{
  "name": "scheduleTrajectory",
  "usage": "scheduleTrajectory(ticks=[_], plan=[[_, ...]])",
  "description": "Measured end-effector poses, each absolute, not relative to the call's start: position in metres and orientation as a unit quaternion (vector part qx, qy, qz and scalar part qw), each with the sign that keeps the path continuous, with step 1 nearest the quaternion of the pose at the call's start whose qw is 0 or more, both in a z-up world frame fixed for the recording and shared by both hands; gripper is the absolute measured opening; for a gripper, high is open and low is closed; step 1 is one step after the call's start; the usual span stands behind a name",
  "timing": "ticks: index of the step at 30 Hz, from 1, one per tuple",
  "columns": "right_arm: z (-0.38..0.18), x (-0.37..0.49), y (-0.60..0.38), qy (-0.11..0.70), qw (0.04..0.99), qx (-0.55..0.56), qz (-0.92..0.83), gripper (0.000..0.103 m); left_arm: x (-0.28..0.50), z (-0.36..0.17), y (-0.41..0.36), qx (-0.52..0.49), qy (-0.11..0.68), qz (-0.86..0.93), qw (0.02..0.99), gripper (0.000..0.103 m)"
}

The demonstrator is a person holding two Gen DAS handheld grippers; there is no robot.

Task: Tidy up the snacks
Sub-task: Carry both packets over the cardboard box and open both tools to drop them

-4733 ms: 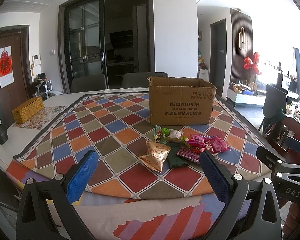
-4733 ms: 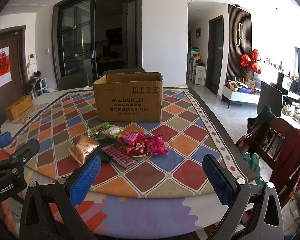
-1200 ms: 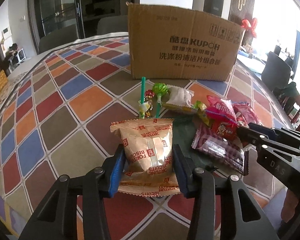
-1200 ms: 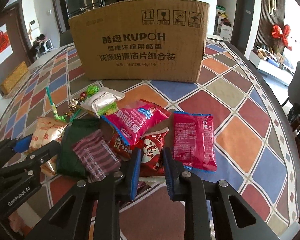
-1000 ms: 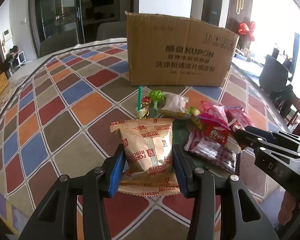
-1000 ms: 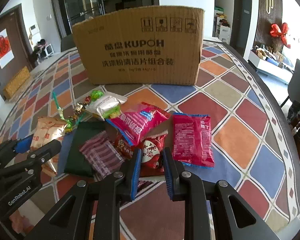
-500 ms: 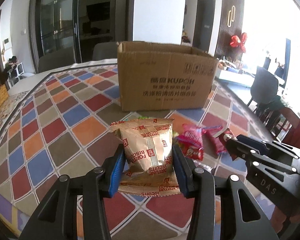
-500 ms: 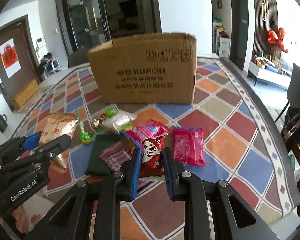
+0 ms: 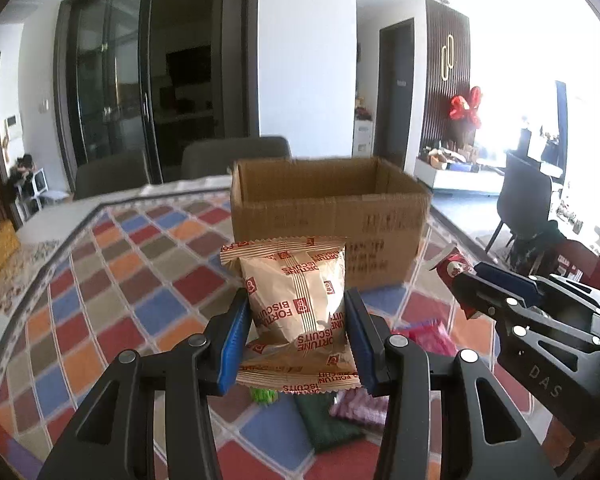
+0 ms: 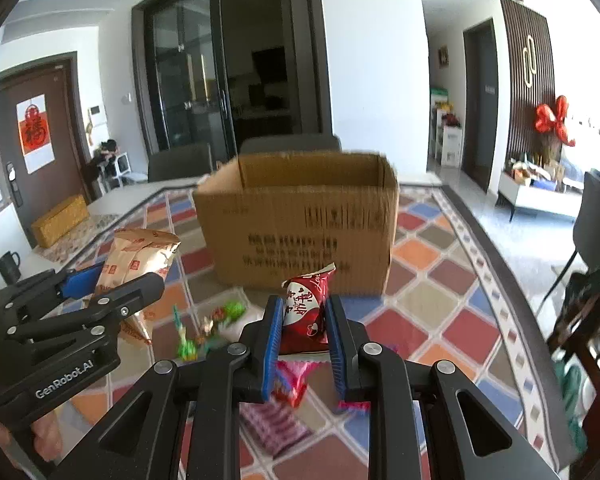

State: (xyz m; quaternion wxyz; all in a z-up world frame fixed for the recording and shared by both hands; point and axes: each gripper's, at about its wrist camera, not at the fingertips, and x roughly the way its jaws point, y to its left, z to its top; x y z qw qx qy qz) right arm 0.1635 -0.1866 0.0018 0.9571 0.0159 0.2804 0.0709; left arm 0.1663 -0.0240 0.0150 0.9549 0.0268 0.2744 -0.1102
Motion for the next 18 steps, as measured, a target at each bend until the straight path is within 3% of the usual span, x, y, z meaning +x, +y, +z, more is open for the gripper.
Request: scheduleTrajectory(ticks=[18], plan=[[0.057, 0.259, -0.196, 0.232, 0.970, 0.020, 0.076, 0.023, 0.264, 0.078, -0.029, 0.061, 0.227, -0.118, 0.965, 0.046]])
